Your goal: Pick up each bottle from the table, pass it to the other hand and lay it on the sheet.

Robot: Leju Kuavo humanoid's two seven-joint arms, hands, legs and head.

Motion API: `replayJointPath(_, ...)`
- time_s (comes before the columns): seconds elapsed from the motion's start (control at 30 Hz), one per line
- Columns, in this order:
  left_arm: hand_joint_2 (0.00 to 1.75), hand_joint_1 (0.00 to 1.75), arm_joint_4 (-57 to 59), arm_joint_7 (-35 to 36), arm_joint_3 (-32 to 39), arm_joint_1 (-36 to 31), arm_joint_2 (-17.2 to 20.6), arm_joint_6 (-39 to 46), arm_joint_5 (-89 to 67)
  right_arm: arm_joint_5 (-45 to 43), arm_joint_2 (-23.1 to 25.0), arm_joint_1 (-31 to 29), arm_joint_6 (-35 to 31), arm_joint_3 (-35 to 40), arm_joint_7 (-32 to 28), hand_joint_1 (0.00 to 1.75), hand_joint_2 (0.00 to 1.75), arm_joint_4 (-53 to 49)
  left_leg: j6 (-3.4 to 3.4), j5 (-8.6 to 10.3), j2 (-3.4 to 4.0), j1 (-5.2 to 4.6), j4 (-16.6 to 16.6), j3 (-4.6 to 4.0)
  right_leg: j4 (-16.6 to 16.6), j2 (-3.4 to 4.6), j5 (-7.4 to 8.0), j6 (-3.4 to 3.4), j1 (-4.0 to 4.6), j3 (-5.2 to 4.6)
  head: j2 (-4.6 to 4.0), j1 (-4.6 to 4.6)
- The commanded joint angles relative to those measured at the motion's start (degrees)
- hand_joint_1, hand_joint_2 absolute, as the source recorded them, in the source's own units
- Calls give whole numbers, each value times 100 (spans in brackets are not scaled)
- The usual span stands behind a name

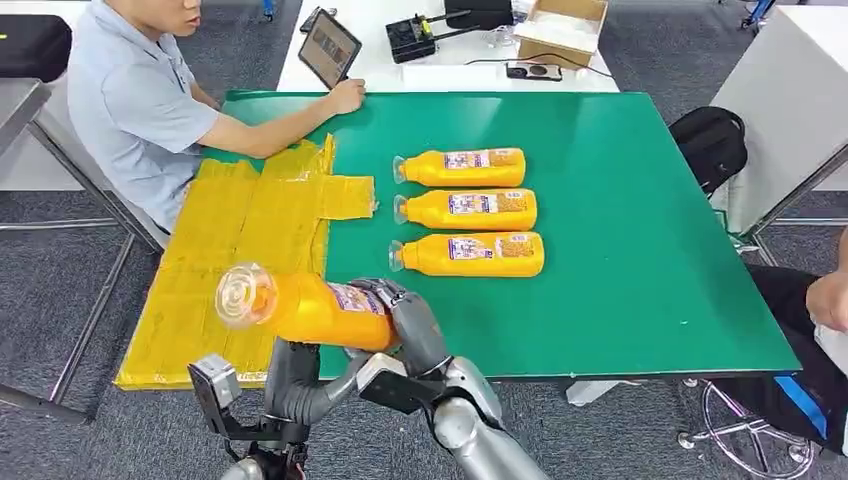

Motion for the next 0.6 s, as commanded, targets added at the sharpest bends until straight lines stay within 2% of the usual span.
replayJointPath(0.03, 175, 0, 234, -105, 21, -235, 25, 152, 79, -90, 124, -339, 49, 572, -66, 175, 175, 887, 6, -2, 4, -3, -8, 18, -5, -3, -2, -13, 1, 15, 0, 0)
replayJointPath(0.33, 175, 0, 88, -183, 47, -225, 18, 256, 133, -37, 151, -309, -114, 797, -66, 175, 175, 1084, 8, -3, -1, -1, -6, 16, -5, -8, -4, -12, 3, 13, 0, -2)
replayJointPath(0.4, 175, 0, 23, -163, 191, -304, -125, 444, 149, -32, 182, -366, -86, 891, 18, 175, 175, 1232, 11, -4, -3, -2, -8, 22, -7, -12, -6, -15, 2, 19, 0, 0)
replayJointPath(0.53, 175, 0, 69, 9, 153, -407, -165, 741, -71, 200, 269, -415, -321, 1158, 57, 175, 175, 1494, 7, -2, -4, -1, -5, 14, -4, -10, -4, -13, 3, 12, 0, 2)
replayJointPath(0.57, 175, 3, 89, 31, 126, -415, -161, 830, -156, 241, 289, -445, -328, 1215, 93, 175, 175, 1534, 5, -1, -4, 0, -5, 9, -4, -9, -3, -10, 3, 7, 0, 2)
replayJointPath(0.6, 175, 52, 108, 16, 123, -419, -166, 859, -178, 312, 305, -469, -356, 1268, 117, 175, 175, 1548, 8, -2, -6, -1, -10, 23, -7, -15, -6, -18, 3, 19, 0, 0)
